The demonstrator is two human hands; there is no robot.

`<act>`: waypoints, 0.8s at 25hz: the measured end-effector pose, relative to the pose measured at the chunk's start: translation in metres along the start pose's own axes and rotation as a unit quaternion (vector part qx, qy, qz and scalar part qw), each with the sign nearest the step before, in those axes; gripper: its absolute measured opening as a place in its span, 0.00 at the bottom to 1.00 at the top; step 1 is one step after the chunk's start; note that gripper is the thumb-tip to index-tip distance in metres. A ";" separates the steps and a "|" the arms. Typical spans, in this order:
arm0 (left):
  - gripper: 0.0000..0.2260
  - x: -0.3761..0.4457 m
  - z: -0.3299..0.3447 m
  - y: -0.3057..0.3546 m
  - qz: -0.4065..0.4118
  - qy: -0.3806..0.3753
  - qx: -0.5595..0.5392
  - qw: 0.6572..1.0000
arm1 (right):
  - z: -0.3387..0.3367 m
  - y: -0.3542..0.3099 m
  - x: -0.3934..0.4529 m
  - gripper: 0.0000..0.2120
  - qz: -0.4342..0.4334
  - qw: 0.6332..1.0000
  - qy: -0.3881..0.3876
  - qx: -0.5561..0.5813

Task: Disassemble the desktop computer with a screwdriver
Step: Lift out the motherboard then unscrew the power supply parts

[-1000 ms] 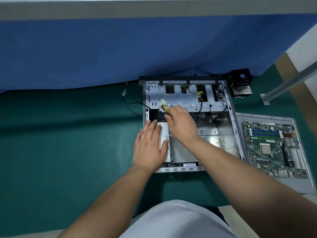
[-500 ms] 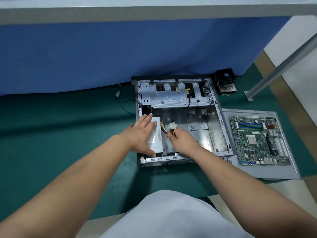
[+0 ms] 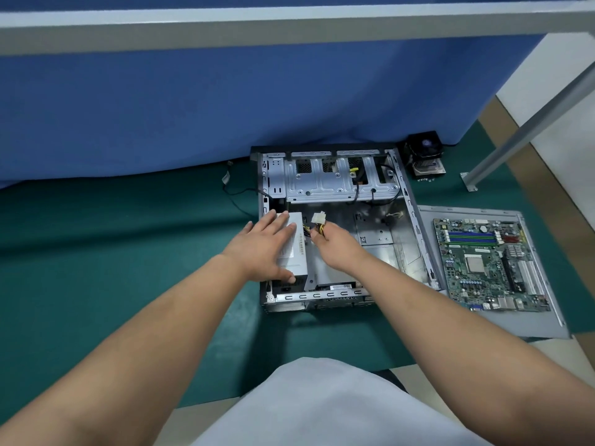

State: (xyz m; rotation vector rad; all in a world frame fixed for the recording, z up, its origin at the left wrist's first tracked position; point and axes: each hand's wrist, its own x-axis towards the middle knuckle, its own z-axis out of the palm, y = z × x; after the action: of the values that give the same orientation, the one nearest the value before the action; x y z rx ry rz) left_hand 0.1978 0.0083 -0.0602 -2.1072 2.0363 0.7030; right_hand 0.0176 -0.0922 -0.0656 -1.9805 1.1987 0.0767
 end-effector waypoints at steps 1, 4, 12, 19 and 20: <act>0.51 -0.004 0.006 -0.002 -0.002 0.013 -0.014 1.000 | -0.001 -0.003 0.001 0.17 -0.009 1.000 0.001 -0.009; 0.44 -0.017 0.032 -0.004 -0.027 0.057 -0.118 0.991 | -0.005 -0.010 0.004 0.17 -0.055 0.998 -0.001 -0.042; 0.25 -0.028 0.067 0.026 -0.211 0.217 -0.373 0.877 | -0.017 -0.032 0.007 0.45 -0.147 0.937 -0.148 -0.279; 0.23 -0.029 0.063 0.026 -0.232 0.203 -0.364 0.879 | -0.004 -0.041 0.019 0.56 -0.130 0.898 -0.163 -0.388; 0.23 -0.029 0.062 0.026 -0.235 0.201 -0.359 0.881 | -0.005 -0.042 0.021 0.55 -0.128 0.899 -0.164 -0.386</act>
State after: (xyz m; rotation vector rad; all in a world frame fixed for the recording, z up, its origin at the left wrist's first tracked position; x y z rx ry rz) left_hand 0.1583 0.0576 -0.0977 -3.2415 1.3818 1.1221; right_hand 0.0594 -0.1006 -0.0462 -2.6430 0.7172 0.8284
